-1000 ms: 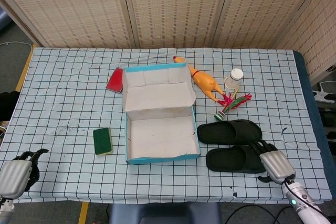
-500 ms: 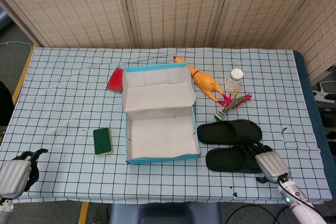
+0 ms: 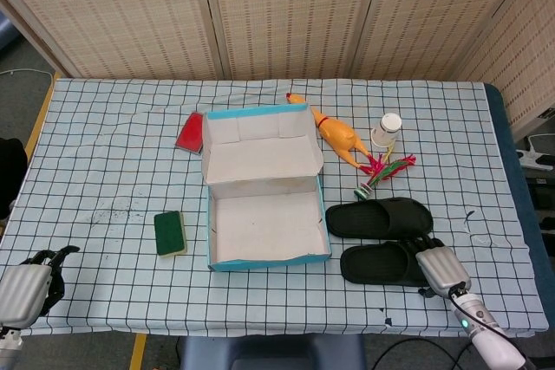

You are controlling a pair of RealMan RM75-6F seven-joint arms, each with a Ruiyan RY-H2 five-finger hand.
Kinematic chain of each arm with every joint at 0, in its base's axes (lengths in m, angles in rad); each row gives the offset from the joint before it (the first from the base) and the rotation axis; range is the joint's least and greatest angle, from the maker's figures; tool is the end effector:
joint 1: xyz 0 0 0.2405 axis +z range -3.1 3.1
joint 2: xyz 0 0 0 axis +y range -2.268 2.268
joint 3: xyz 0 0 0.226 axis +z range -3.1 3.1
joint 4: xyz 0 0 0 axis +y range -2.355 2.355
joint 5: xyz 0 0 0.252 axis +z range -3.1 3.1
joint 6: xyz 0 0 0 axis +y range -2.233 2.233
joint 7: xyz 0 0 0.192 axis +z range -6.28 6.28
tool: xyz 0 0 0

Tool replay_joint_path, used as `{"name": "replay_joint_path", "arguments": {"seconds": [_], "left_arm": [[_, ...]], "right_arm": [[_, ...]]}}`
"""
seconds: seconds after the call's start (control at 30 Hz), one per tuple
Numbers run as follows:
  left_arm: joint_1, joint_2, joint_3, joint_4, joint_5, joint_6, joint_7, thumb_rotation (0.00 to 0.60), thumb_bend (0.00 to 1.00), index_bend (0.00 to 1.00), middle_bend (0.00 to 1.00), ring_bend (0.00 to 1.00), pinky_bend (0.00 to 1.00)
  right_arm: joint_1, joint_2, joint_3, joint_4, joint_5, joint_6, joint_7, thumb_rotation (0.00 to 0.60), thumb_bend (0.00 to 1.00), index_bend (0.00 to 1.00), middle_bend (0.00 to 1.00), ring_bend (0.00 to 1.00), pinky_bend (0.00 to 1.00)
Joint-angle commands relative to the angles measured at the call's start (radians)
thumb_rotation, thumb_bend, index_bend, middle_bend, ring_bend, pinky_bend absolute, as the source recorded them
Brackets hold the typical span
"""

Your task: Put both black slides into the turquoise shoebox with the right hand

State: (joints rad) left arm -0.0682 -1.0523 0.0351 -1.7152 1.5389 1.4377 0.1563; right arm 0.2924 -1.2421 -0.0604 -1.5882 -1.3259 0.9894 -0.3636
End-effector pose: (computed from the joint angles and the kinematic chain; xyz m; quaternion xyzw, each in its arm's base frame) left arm -0.2936 0.2009 0.0908 -0.6513 -0.3831 -0.3161 0.5736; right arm -0.3093 -0.2328 -0.0232 0.7620 -0.4152 0.1654 0.4686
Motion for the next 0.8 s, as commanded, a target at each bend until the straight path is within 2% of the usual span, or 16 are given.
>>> {"name": "replay_joint_path", "arguments": {"seconds": [0.03,0.43,0.57,0.63,0.8], "left_arm": [[0.0,0.0,0.0,0.0,0.0,0.0,0.0,0.6,0.54,0.25,0.19,0.3,0.53],[0.0,0.001,0.001,-0.002,0.0,-0.001,0.001,0.6,0.53,0.26,0.19,0.3,0.53],[-0.001,0.001,0.0,-0.002,-0.002,-0.003,0.001,0.6,0.54,0.25,0.19,0.3,0.53],[-0.001,0.001,0.001,-0.003,-0.003,-0.005,0.0,0.6,0.54,0.26,0.19,0.31,0.53],[-0.004,0.009,0.008,-0.011,0.003,-0.015,-0.022,0.6,0.54,0.25,0.19,0.3,0.53]], "right_arm": [[0.0,-0.013,0.002,0.014,0.002,0.007,-0.002,0.6,0.02,0.17,0.21,0.08,0.24],[-0.012,-0.052,0.002,0.054,-0.028,0.062,0.009,0.6,0.02,0.33,0.4,0.26,0.36],[-0.022,-0.052,0.002,0.055,-0.055,0.098,0.029,0.6,0.02,0.41,0.46,0.33,0.42],[-0.027,-0.048,-0.001,0.052,-0.069,0.115,0.036,0.6,0.03,0.46,0.5,0.37,0.46],[-0.05,-0.004,-0.013,0.002,-0.122,0.179,0.066,0.6,0.04,0.51,0.53,0.4,0.5]]}}
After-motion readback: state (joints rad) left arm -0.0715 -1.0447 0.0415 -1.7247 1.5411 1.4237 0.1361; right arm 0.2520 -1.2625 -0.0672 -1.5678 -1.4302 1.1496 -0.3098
